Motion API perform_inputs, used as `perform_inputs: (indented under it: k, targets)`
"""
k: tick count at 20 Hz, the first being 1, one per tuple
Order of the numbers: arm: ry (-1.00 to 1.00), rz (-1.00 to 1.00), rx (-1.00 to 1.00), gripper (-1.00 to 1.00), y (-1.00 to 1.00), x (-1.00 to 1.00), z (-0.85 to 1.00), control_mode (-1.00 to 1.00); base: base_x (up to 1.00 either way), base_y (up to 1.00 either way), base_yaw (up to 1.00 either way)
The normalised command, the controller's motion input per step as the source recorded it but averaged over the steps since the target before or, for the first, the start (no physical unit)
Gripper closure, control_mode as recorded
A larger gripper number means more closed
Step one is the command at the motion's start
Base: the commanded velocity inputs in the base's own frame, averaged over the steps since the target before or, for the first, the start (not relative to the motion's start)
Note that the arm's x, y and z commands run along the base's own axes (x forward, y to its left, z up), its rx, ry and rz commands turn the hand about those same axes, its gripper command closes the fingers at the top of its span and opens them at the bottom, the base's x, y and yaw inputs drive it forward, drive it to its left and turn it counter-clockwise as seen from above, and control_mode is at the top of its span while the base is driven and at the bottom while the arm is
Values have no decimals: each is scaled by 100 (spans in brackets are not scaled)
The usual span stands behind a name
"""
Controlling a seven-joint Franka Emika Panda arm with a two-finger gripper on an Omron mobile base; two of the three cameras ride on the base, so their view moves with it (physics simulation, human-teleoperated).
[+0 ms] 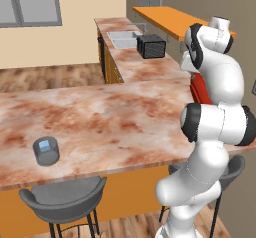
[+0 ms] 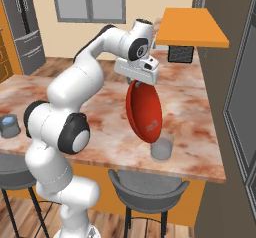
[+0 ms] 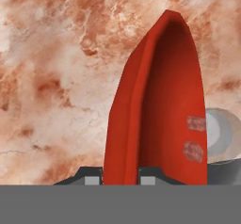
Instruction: There are four ice cubes in the ice bowl. Place two ice cubes in each glass of water.
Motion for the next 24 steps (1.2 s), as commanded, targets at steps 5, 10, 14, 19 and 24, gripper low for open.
perform_inputs:
  k: [5, 10, 14, 19, 24]
  targets:
    - [0, 1, 2, 100, -1, 0, 3, -100, 0, 0, 0]
    - [0, 0, 3, 100, -3, 1, 0, -100, 0, 0, 0]
    - [0, 0, 1, 100, -7, 5, 0, -100, 0, 0, 0]
    - [0, 0, 1, 100, -9, 6, 0, -100, 0, 0, 0]
    - [0, 1, 4, 100, -3, -1, 0, -100, 0, 0, 0]
